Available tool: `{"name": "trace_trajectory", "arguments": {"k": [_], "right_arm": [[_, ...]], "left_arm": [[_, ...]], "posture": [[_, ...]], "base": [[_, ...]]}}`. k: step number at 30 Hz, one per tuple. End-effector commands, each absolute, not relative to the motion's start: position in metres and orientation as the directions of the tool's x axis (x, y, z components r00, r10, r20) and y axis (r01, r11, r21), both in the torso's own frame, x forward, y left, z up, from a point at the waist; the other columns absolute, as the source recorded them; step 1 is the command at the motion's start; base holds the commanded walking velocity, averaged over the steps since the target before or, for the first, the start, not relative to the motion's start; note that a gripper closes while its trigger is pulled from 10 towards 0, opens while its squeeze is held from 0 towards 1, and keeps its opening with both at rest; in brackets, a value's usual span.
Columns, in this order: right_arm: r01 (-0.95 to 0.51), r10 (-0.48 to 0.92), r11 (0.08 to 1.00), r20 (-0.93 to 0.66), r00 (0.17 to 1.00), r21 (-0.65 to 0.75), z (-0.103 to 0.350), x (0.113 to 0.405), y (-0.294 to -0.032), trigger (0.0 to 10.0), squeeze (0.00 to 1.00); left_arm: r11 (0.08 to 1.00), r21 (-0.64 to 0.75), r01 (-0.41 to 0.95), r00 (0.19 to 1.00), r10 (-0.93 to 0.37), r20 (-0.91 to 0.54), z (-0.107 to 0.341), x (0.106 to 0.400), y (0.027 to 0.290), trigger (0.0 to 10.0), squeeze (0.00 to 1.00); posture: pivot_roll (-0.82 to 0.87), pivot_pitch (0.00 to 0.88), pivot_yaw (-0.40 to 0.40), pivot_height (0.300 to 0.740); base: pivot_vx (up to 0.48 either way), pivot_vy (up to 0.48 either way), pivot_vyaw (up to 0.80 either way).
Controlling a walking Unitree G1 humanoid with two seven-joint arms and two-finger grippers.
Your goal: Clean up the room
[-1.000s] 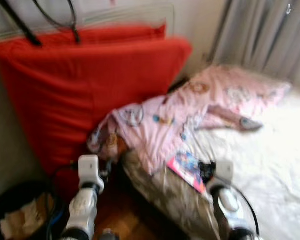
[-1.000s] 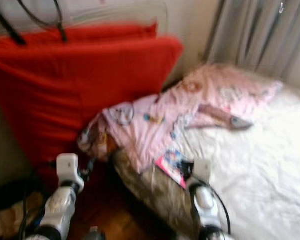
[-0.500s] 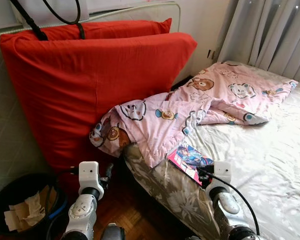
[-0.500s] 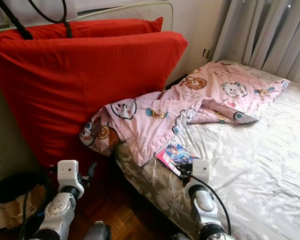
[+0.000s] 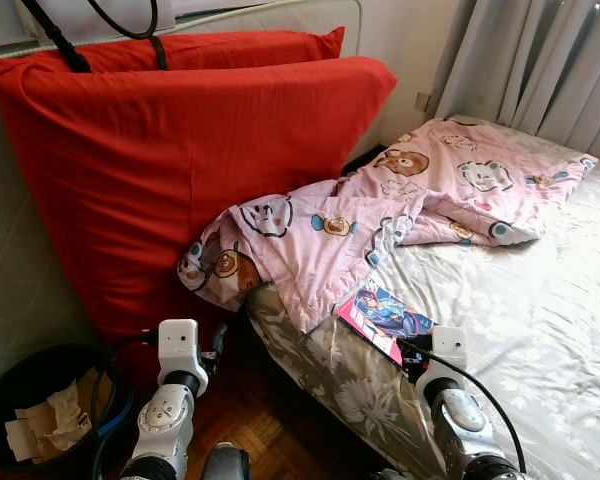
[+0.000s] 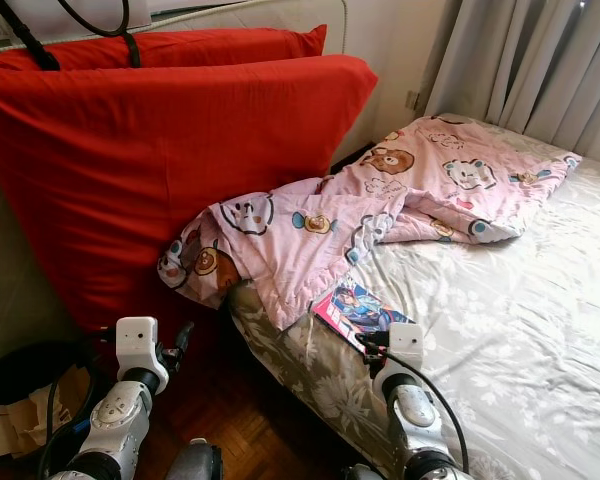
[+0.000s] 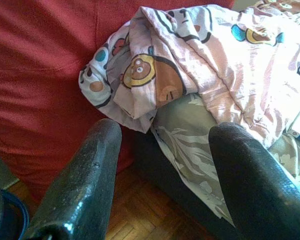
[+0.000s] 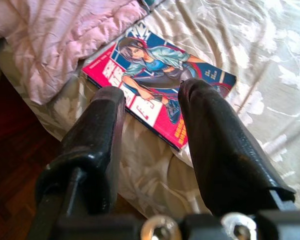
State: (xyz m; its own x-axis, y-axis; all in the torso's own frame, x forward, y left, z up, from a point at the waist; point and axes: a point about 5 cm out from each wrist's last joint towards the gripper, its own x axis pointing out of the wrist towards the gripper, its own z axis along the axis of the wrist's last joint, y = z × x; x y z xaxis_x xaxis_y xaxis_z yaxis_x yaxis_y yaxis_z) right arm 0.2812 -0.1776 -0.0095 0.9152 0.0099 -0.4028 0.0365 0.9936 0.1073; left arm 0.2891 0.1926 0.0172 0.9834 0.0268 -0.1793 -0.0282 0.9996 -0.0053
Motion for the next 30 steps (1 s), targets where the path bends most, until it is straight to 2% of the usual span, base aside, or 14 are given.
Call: {"name": "trace_trajectory", "arguments": {"k": [1, 5, 16, 23, 30], "right_arm": [[0.051, -0.002, 0.994, -0.433, 0.901, 0.102, -0.014, 0.277, -0.182, 10.0, 0.00], [0.042, 0.006, 0.995, -0.455, 0.891, 0.095, -0.016, 0.276, -0.180, 10.0, 0.00], [0.021, 0.020, 0.996, -0.426, 0.904, 0.090, -0.010, 0.283, -0.176, 10.0, 0.00], [-0.014, 0.047, 0.995, -0.337, 0.940, 0.101, 0.010, 0.302, -0.165, 10.0, 0.00], [-0.045, 0.076, 0.994, -0.353, 0.933, 0.095, 0.006, 0.299, -0.158, 10.0, 0.00]], "left_arm": [[0.999, -0.015, -0.035, 0.978, 0.031, -0.206, 0.015, 0.289, 0.195, 10.0, 0.00], [0.999, -0.014, -0.040, 0.975, 0.036, -0.218, 0.014, 0.289, 0.197, 10.0, 0.00], [0.999, -0.012, -0.045, 0.966, 0.040, -0.257, 0.007, 0.283, 0.203, 10.0, 0.00], [0.999, -0.012, -0.045, 0.961, 0.040, -0.272, 0.006, 0.283, 0.206, 10.0, 0.00], [0.999, -0.015, -0.046, 0.959, 0.040, -0.281, 0.003, 0.280, 0.205, 10.0, 0.00]], "posture": [[0.04, 0.000, -0.039, 0.636], [0.04, 0.000, -0.037, 0.613], [0.02, 0.000, -0.024, 0.613], [0.02, 0.000, -0.022, 0.613], [0.03, 0.000, -0.025, 0.613]], "base": [[0.000, 0.000, 0.00], [0.000, 0.000, 0.00], [0.000, 0.000, 0.00], [0.000, 0.000, 0.00], [0.000, 0.000, 0.00]]}}
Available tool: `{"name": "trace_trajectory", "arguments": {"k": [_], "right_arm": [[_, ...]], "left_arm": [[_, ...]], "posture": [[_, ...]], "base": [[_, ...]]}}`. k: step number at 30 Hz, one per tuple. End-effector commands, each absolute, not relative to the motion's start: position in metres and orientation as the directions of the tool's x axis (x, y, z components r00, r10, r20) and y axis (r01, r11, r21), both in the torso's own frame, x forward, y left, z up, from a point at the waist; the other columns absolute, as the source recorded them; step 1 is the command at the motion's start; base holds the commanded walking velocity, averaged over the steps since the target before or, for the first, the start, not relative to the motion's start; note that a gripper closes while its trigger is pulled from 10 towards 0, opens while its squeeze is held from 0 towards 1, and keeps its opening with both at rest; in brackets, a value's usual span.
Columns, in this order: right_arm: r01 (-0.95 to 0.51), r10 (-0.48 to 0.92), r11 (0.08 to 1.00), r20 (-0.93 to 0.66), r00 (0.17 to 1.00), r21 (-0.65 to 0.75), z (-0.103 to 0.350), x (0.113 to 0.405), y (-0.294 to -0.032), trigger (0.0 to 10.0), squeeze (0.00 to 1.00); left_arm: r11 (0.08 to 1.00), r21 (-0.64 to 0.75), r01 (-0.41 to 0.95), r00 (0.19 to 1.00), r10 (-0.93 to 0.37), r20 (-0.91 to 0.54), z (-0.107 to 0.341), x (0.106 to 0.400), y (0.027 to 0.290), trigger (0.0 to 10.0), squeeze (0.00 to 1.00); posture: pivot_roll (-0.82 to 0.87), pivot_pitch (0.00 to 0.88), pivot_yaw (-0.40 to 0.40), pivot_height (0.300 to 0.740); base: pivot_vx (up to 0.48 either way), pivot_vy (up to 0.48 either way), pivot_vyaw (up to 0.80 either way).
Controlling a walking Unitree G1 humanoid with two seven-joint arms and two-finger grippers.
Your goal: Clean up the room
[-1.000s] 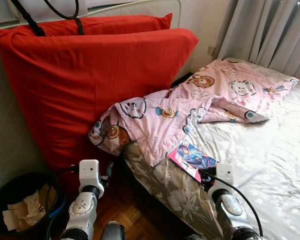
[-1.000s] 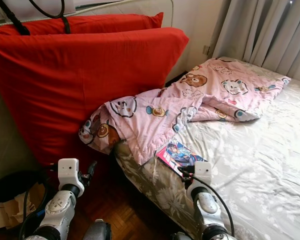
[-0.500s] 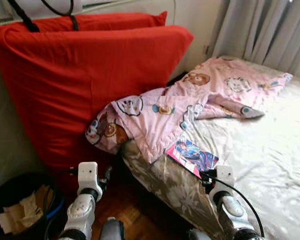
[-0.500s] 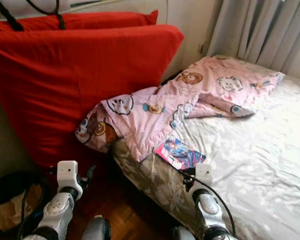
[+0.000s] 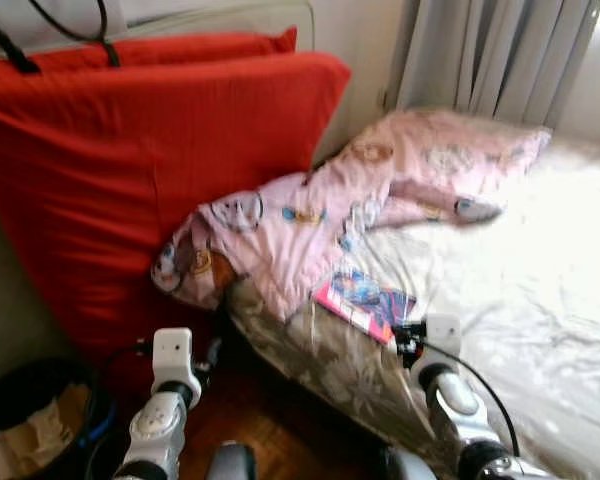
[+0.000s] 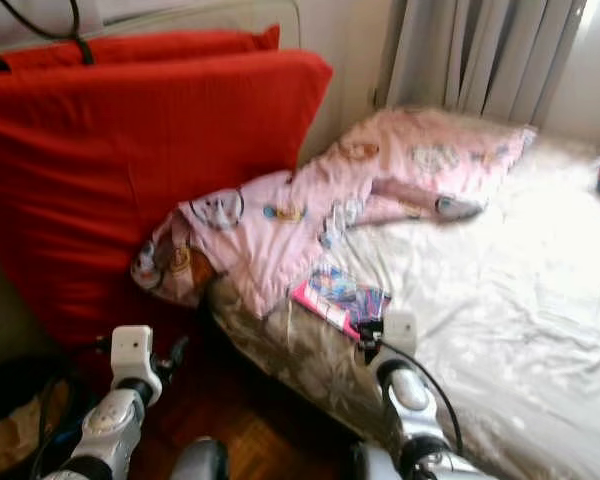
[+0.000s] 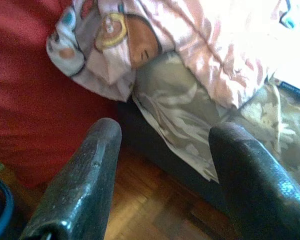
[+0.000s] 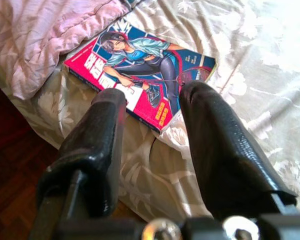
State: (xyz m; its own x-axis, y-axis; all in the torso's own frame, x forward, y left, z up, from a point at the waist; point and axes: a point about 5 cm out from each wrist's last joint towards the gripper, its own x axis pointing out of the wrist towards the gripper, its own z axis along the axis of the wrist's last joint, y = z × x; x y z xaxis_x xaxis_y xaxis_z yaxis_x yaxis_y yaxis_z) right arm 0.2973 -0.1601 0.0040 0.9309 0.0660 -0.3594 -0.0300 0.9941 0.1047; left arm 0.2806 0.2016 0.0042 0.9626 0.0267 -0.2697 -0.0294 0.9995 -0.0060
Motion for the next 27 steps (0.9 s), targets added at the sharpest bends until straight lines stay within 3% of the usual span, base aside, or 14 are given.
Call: {"name": "trace_trajectory", "arguments": {"k": [1, 5, 13, 22, 27], "right_arm": [[-0.047, 0.077, 0.995, -0.355, 0.932, 0.093, 0.005, 0.298, -0.157, 10.0, 0.00], [-0.069, 0.092, 0.995, -0.361, 0.928, 0.076, 0.002, 0.295, -0.155, 10.0, 0.00], [-0.110, 0.132, 0.990, -0.331, 0.934, 0.083, -0.002, 0.287, -0.149, 10.0, 0.00], [-0.143, 0.164, 0.986, -0.327, 0.931, 0.088, -0.002, 0.286, -0.140, 10.0, 0.00], [-0.143, 0.166, 0.985, -0.343, 0.925, 0.092, -0.007, 0.281, -0.140, 10.0, 0.00]], "left_arm": [[0.999, -0.016, -0.047, 0.959, 0.040, -0.281, 0.003, 0.279, 0.205, 10.0, 0.00], [0.999, -0.018, -0.047, 0.957, 0.040, -0.286, -0.001, 0.275, 0.205, 10.0, 0.00], [0.998, -0.024, -0.052, 0.960, 0.043, -0.278, -0.007, 0.264, 0.203, 10.0, 0.00], [0.999, -0.028, -0.030, 0.983, 0.025, -0.180, 0.004, 0.268, 0.189, 10.0, 0.00], [0.999, -0.027, -0.022, 0.988, 0.018, -0.152, 0.008, 0.266, 0.185, 10.0, 0.00]], "posture": [[0.03, 0.000, -0.026, 0.613], [0.03, 0.000, -0.031, 0.613], [0.04, 0.000, -0.048, 0.613], [0.03, 0.033, -0.056, 0.613], [0.03, 0.052, -0.058, 0.613]], "base": [[0.000, 0.000, 0.00], [0.000, 0.000, 0.00], [0.000, 0.000, 0.65], [0.000, 0.000, 0.00], [0.248, 0.000, 0.00]]}}
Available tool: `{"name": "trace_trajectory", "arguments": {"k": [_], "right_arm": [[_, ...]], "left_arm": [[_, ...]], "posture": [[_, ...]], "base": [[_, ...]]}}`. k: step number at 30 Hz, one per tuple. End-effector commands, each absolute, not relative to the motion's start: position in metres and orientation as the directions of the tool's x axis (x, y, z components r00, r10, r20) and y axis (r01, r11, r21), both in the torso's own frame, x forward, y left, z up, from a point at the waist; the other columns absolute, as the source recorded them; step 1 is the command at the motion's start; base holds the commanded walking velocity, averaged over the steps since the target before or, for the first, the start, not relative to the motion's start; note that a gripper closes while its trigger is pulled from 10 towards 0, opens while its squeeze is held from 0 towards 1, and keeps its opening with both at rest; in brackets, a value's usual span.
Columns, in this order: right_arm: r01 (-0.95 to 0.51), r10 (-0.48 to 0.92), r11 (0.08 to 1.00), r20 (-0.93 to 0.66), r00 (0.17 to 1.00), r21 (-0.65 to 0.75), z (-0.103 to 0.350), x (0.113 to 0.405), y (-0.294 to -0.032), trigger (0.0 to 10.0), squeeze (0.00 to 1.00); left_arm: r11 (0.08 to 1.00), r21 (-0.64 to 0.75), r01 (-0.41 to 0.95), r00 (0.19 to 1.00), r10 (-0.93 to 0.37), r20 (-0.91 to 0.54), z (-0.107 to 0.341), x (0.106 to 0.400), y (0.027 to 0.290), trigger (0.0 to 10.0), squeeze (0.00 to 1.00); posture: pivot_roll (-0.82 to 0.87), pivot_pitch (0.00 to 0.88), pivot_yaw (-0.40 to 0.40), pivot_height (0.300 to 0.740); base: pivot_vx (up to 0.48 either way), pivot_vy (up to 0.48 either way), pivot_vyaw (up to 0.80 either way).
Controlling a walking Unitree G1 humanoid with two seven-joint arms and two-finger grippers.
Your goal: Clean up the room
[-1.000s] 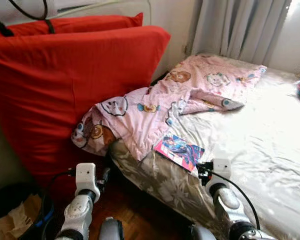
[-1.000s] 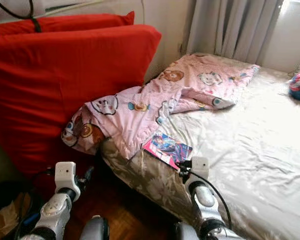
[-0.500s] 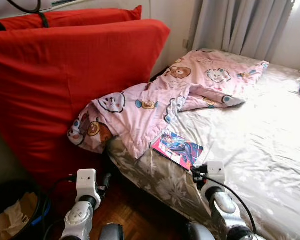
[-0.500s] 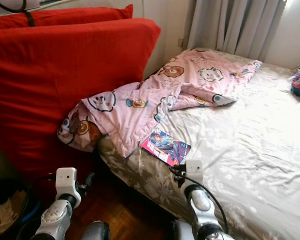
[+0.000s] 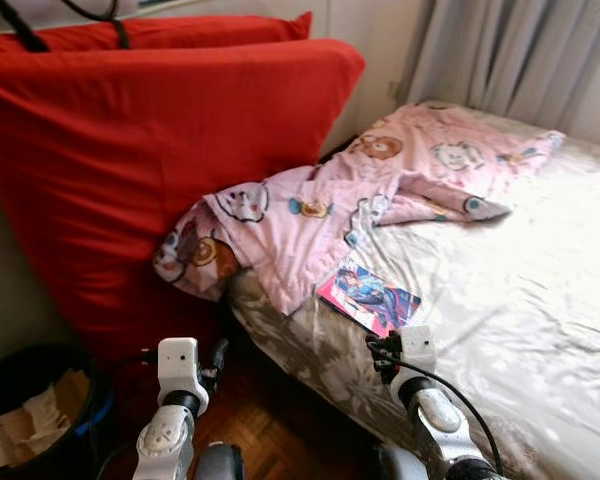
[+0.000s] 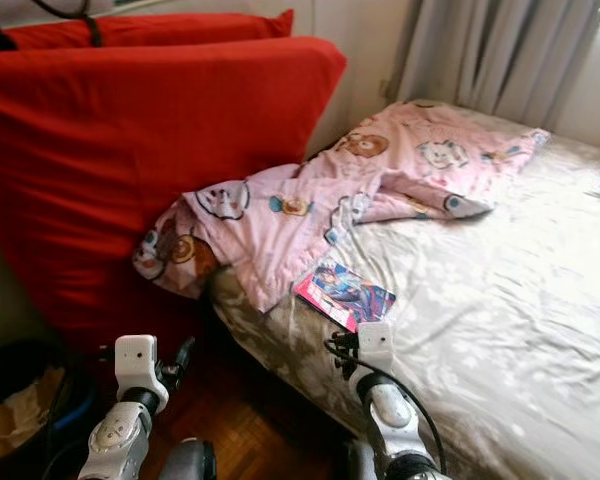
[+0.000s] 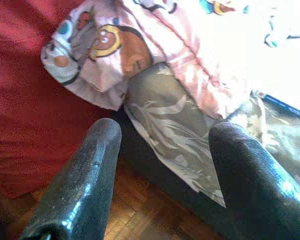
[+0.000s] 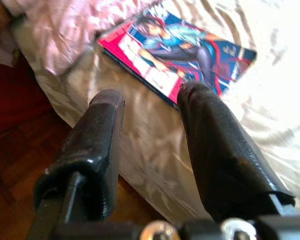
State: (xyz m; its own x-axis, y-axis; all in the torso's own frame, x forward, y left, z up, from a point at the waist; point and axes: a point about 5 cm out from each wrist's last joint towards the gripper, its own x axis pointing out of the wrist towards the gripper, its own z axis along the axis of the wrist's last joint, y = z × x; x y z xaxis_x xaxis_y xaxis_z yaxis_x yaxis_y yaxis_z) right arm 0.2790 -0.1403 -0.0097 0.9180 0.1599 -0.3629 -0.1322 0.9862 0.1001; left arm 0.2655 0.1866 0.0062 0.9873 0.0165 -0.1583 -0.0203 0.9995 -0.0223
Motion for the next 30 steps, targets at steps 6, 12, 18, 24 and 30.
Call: {"name": "trace_trajectory", "arguments": {"k": [6, 12, 18, 24, 30], "right_arm": [[-0.137, 0.161, 0.986, -0.358, 0.920, 0.093, -0.010, 0.278, -0.141, 10.0, 0.00], [-0.103, 0.130, 0.990, -0.376, 0.917, 0.091, -0.016, 0.271, -0.147, 10.0, 0.00], [-0.109, 0.135, 0.990, -0.366, 0.921, 0.092, -0.015, 0.271, -0.147, 10.0, 0.00], [-0.126, 0.153, 0.987, -0.359, 0.921, 0.097, -0.014, 0.272, -0.142, 10.0, 0.00], [-0.128, 0.155, 0.987, -0.366, 0.917, 0.097, -0.015, 0.271, -0.142, 10.0, 0.00]], "left_arm": [[0.999, -0.035, -0.015, 0.991, 0.011, -0.136, 0.013, 0.265, 0.181, 10.0, 0.00], [0.999, -0.042, -0.009, 0.991, 0.003, -0.136, 0.015, 0.259, 0.181, 10.0, 0.00], [0.999, -0.042, -0.012, 0.988, 0.006, -0.153, 0.015, 0.256, 0.183, 10.0, 0.00], [0.999, -0.047, -0.007, 0.986, -0.001, -0.164, 0.015, 0.254, 0.180, 10.0, 0.00], [0.999, -0.052, -0.006, 0.984, -0.003, -0.175, 0.014, 0.253, 0.179, 10.0, 0.00]], "posture": [[0.03, 0.067, -0.054, 0.613], [0.03, 0.090, -0.056, 0.613], [0.03, 0.119, -0.058, 0.613], [0.03, 0.132, -0.059, 0.613], [0.03, 0.140, -0.060, 0.613]], "base": [[0.290, 0.000, 0.00], [0.336, 0.000, 0.00], [0.337, 0.000, 0.00], [0.339, 0.000, 0.00], [0.357, 0.000, 0.00]]}}
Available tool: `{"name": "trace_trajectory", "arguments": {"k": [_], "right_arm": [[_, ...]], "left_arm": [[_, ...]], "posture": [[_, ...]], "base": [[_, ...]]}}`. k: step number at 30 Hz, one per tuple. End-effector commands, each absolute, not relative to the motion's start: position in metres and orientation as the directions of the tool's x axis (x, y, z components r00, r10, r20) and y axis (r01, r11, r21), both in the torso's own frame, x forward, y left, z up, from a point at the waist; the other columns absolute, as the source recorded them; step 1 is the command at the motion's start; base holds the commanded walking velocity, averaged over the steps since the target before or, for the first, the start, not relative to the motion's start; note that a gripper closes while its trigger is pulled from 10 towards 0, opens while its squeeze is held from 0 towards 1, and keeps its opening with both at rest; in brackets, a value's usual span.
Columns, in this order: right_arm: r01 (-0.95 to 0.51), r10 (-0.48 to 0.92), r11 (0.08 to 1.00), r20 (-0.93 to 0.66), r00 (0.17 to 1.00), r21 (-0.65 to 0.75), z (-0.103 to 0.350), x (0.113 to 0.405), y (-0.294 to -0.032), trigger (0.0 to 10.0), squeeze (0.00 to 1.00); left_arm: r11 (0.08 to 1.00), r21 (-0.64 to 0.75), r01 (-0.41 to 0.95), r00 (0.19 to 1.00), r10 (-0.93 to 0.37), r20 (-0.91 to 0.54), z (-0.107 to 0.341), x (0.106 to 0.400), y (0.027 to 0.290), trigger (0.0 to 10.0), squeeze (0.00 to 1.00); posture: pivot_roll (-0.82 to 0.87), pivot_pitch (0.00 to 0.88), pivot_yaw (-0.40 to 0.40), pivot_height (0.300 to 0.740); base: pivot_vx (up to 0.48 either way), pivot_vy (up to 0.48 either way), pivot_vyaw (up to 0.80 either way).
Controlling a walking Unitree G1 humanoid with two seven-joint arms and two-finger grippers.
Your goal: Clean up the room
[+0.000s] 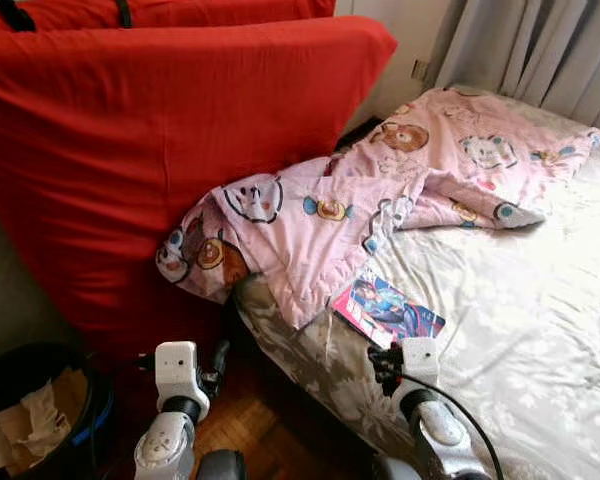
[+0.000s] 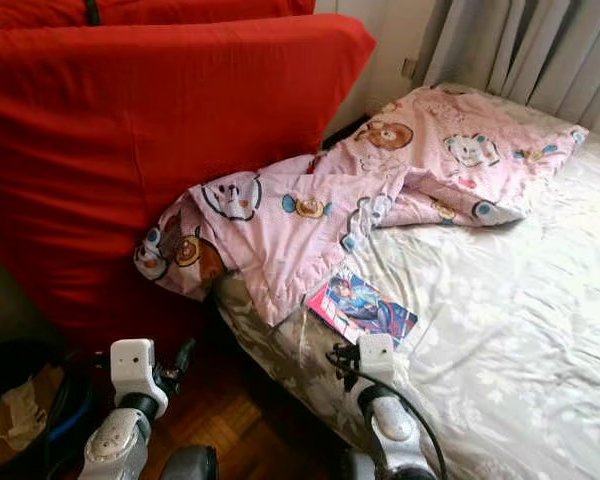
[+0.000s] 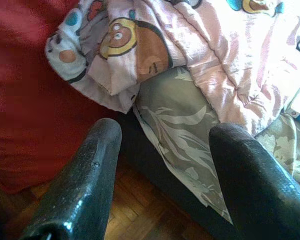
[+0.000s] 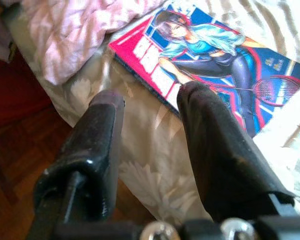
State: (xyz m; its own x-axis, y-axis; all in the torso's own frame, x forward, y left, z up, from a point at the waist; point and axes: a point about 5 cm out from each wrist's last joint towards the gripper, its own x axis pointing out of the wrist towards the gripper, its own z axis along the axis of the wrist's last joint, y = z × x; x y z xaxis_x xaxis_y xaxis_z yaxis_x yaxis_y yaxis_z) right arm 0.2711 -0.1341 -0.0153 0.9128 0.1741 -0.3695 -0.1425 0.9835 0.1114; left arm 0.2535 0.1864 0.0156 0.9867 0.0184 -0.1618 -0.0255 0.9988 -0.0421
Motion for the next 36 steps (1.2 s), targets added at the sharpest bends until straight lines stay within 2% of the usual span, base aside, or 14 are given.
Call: {"name": "trace_trajectory", "arguments": {"k": [1, 12, 19, 20, 21, 22, 24, 30, 36], "right_arm": [[-0.129, 0.156, 0.987, -0.367, 0.917, 0.096, -0.015, 0.272, -0.142, 10.0, 0.00], [-0.098, 0.123, 0.992, -0.381, 0.916, 0.085, -0.015, 0.272, -0.147, 10.0, 0.00], [-0.030, 0.045, 0.999, -0.459, 0.887, 0.040, -0.020, 0.273, -0.159, 10.0, 0.01], [-0.013, 0.030, 0.999, -0.478, 0.878, 0.038, -0.021, 0.273, -0.162, 10.0, 0.28], [-0.013, 0.030, 0.999, -0.478, 0.878, 0.038, -0.021, 0.273, -0.162, 10.0, 0.28], [0.005, 0.017, 0.999, -0.495, 0.869, 0.043, -0.022, 0.273, -0.164, 10.0, 1.00], [0.053, -0.016, 0.997, -0.526, 0.851, 0.056, -0.023, 0.273, -0.170, 10.0, 1.00], [0.074, -0.044, 0.997, -0.554, 0.832, 0.032, -0.022, 0.276, -0.176, 10.0, 1.00], [0.046, -0.078, 0.996, -0.573, 0.816, -0.071, -0.013, 0.288, -0.186, 10.0, 1.00]], "left_arm": [[0.999, -0.052, -0.005, 0.984, -0.004, -0.178, 0.014, 0.253, 0.179, 10.0, 0.00], [0.998, -0.063, -0.003, 0.983, -0.008, -0.183, 0.013, 0.253, 0.178, 10.0, 0.00], [0.998, -0.058, -0.003, 0.981, -0.009, -0.191, 0.012, 0.253, 0.179, 10.0, 0.00], [0.998, -0.058, -0.002, 0.981, -0.009, -0.193, 0.012, 0.253, 0.179, 10.0, 0.00], [0.998, -0.058, -0.002, 0.981, -0.009, -0.193, 0.012, 0.253, 0.179, 10.0, 0.00], [0.998, -0.058, -0.001, 0.981, -0.011, -0.195, 0.012, 0.253, 0.179, 10.0, 0.00], [0.998, -0.059, 0.001, 0.980, -0.013, -0.199, 0.011, 0.252, 0.179, 10.0, 0.00], [0.998, -0.058, 0.005, 0.979, -0.017, -0.205, 0.009, 0.251, 0.180, 10.0, 0.00], [0.999, -0.051, 0.012, 0.977, -0.023, -0.213, 0.007, 0.246, 0.183, 10.0, 0.00]], "posture": [[0.03, 0.142, -0.059, 0.613], [0.03, 0.149, -0.058, 0.613], [0.04, 0.155, -0.056, 0.613], [0.04, 0.157, -0.057, 0.613], [0.04, 0.157, -0.057, 0.613], [0.04, 0.157, -0.057, 0.613], [0.04, 0.161, -0.055, 0.613], [0.05, 0.166, -0.052, 0.613], [0.08, 0.184, -0.040, 0.613]], "base": [[0.368, 0.000, 0.00], [0.350, 0.000, 0.00], [0.000, 0.000, 0.00], [0.000, 0.000, 0.00], [0.000, 0.000, 0.00], [0.000, 0.000, 0.00], [0.000, 0.000, 0.00], [0.000, 0.000, 0.00], [0.000, 0.000, 0.00]]}}
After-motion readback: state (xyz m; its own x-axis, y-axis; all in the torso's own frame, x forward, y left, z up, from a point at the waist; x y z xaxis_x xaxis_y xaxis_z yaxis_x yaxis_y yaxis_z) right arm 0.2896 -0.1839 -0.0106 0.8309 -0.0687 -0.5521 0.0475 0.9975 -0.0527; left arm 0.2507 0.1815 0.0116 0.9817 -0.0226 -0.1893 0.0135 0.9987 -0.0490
